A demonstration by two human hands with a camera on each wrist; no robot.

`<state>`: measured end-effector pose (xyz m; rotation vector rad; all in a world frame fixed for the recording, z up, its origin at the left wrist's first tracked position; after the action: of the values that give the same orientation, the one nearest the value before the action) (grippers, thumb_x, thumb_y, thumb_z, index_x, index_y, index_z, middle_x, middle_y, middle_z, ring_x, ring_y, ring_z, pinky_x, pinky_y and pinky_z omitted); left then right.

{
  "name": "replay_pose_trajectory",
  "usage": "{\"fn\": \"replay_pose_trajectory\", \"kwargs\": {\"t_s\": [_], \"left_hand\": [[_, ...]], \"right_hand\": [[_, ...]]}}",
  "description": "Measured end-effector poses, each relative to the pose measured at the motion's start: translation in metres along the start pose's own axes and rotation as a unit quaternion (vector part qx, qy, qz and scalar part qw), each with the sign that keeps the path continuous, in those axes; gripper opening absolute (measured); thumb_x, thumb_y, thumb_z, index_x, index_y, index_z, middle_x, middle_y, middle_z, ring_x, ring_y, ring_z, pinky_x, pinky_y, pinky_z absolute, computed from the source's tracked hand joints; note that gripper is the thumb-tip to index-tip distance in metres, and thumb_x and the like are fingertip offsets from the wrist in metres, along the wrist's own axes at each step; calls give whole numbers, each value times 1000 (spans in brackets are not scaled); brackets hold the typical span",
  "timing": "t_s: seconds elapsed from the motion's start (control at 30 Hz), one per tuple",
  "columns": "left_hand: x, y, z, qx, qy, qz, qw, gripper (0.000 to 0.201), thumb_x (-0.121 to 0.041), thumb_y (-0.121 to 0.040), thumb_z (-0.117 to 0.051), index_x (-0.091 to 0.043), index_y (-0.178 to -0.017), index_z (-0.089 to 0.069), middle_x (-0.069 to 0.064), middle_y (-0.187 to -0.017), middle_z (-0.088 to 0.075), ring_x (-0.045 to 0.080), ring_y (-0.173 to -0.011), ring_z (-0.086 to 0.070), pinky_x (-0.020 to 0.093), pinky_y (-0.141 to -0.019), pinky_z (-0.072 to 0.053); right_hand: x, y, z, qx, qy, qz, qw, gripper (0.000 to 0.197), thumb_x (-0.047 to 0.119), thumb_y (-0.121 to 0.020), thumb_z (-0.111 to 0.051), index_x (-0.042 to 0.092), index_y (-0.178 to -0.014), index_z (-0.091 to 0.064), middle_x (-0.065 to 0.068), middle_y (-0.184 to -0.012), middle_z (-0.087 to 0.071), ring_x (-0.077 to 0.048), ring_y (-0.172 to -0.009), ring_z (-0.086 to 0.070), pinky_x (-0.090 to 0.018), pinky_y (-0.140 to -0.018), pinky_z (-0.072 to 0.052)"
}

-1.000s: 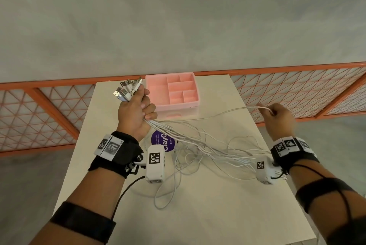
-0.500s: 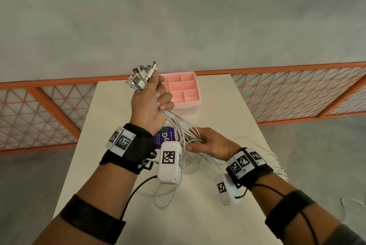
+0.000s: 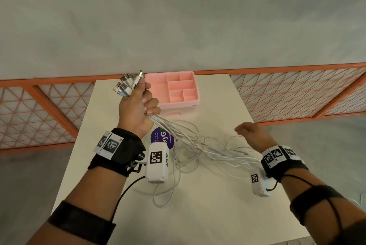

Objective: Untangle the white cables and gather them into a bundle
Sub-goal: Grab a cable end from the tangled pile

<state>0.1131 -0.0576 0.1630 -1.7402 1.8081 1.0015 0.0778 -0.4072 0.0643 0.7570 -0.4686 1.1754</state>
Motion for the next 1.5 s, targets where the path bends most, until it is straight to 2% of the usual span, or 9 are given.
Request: {"fn": "replay_pose_trajectory", "kwargs": {"t_s": [0.13,0.33,0.5,0.57,0.73,0.87,0.97,1.27,1.5], "left_hand": [[7,2,10,16,-33,31,999,28,-35,-101,-55,-14,-82,-59,-7,-53,-31,5,-40,-23,17,-37,-23],[17,10,26,23,-79,77,994,27,-33,-102,-53,-13,-83,-57,-7,-51,-30,3,-38,-23,16,-37,-21],[24,11,34,12,-98,90,991,28,-32,-102,-53,-13,-83,-57,-7,-51,-31,4,-38,-24,17,-37,-21],[29,10,34,9,-104,93,990,28,-31,-103,-52,-12,-83,-57,-6,-51,-32,4,-38,-24,17,-37,-20],[49,10,35,15,-157,130,979,26,-28,-102,-55,-11,-84,-57,-5,-51,-31,5,-38,-23,16,-36,-20],[66,20,44,59,-240,243,938,25,-28,-99,-60,-10,-81,-59,-4,-53,-31,6,-39,-23,16,-37,-18],[75,28,60,75,-286,300,907,25,-28,-98,-61,-11,-80,-59,-5,-53,-31,5,-39,-23,16,-36,-18],[80,25,87,16,-301,295,907,28,-29,-100,-59,-8,-80,-58,-5,-52,-29,6,-39,-21,16,-36,-18],[81,20,82,9,-310,272,911,27,-28,-100,-59,-9,-81,-58,-6,-50,-30,6,-38,-22,15,-36,-18]], "right_hand": [[-31,9,-20,113,253,-98,956,38,38,-97,-55,7,-116,-65,-9,-119,-65,-25,-109,-61,-31,-90,-45],[-53,18,-48,95,302,-111,942,25,17,-91,-60,12,-115,-67,-5,-122,-64,-22,-113,-60,-24,-87,-45],[-45,18,-42,23,244,-100,964,23,2,-85,-51,20,-93,-63,-3,-101,-66,-21,-90,-58,-21,-66,-39],[-34,13,-42,22,187,-76,979,27,-2,-83,-50,19,-89,-66,-6,-98,-68,-23,-85,-61,-25,-71,-48],[4,5,-50,77,-24,-83,993,26,20,-99,-44,8,-113,-62,-8,-108,-62,-27,-78,-68,-30,-50,-53],[21,-1,-35,-57,8,-31,998,27,15,-100,-39,13,-109,-64,-8,-103,-67,-27,-78,-72,-40,-65,-60],[19,-3,-15,-176,78,-35,981,27,6,-95,-47,17,-105,-69,-4,-105,-69,-25,-92,-66,-31,-72,-48],[25,-11,45,-320,-105,-8,942,24,11,-92,-54,16,-112,-67,-3,-99,-70,-19,-76,-61,-33,-69,-52],[75,-7,100,-428,-387,68,814,15,14,-89,-64,9,-102,-71,-2,-92,-71,-10,-72,-67,-27,-69,-61]]}}
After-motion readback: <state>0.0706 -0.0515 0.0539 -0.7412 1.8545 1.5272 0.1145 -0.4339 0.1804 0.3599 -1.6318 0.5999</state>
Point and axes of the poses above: each hand's wrist, its own y-axis away from the middle knuckle, its own z-axis out of the back of the hand, x = y × z, the point moved 4 cm from there along -y, towards the middle knuckle
